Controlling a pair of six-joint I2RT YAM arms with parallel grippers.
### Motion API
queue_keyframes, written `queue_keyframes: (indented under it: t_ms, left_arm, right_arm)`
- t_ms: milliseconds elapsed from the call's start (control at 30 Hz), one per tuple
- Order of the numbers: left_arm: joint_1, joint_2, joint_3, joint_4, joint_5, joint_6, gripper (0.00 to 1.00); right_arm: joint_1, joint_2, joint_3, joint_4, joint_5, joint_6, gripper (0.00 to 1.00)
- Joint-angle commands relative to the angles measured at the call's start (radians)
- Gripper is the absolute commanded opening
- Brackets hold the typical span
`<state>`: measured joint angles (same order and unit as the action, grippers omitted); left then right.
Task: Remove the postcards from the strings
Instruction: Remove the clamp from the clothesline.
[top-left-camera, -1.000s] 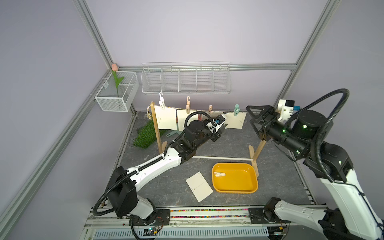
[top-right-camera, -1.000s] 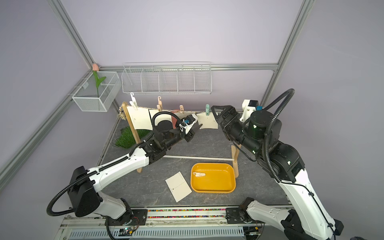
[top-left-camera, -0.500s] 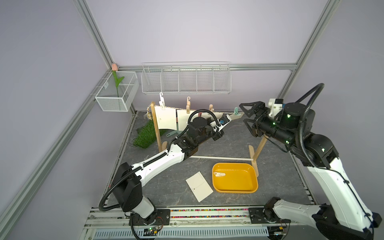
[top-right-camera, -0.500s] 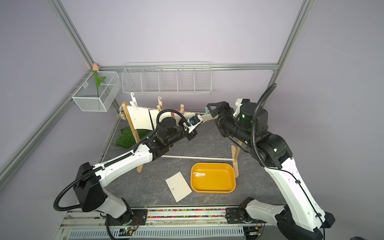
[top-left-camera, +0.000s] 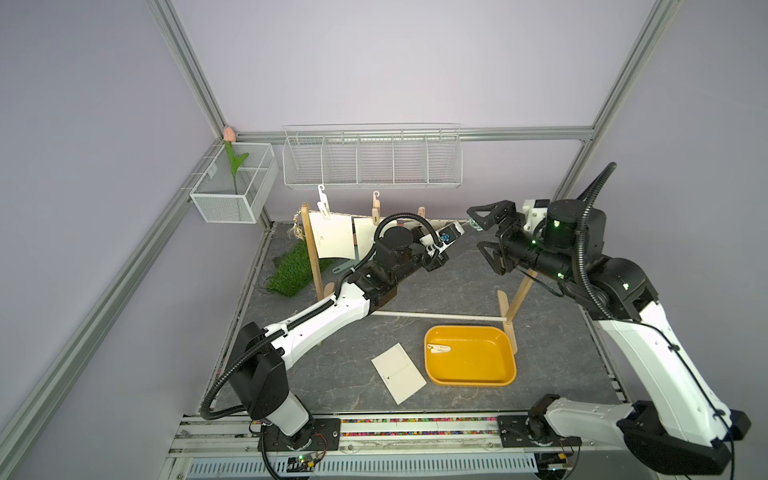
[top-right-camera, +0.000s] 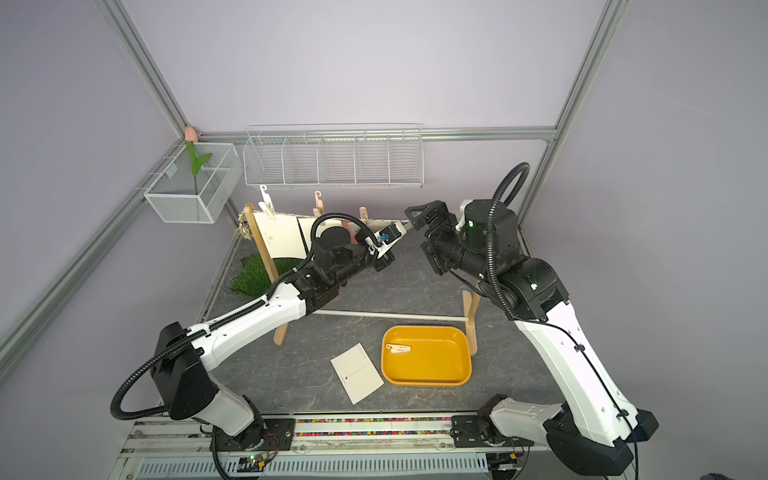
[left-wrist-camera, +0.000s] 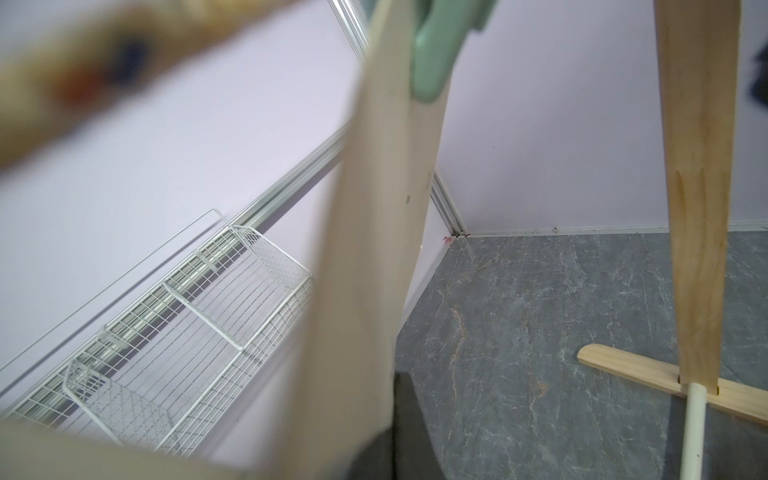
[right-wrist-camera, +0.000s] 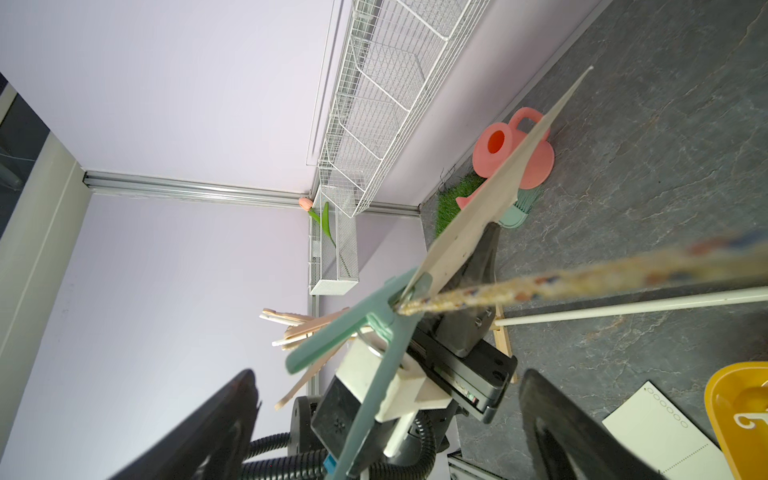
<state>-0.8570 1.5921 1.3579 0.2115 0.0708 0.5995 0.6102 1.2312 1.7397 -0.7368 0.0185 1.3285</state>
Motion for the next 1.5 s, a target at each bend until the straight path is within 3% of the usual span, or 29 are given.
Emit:
queue_keyframes:
  t_ms: [0,467,633,900,1133,1467]
  left_arm:
    - [0.005,0.017,0.043,0.024,-0.021,0.052,0.0]
    - [0.006,0.026,0.068,0.045,-0.063,0.142,0.0]
    - [0.006,0.02,0.08,0.048,-0.07,0.182,0.0]
    - [0.006,0.019,0.104,0.034,-0.073,0.202,0.0]
    - [0.006,0.019,0.102,0.029,-0.077,0.204,0.0]
    - [0.006,0.007,0.071,0.03,-0.062,0.184,0.0]
  right_arm:
    - [-0.006,0.01,0.033,-0.006,-0.016,0.023,0.97]
    - [-0.01,0.039,0.068,-0.014,-0.011,0.047,0.71]
    - [-0.009,0.061,0.098,-0.059,-0.005,0.044,0.69]
    - [-0.01,0.065,0.116,-0.075,0.003,0.037,0.46]
    - [-0.01,0.06,0.107,-0.072,0.003,0.034,0.33]
    - [-0.009,0.027,0.098,-0.082,0.002,0.018,0.26]
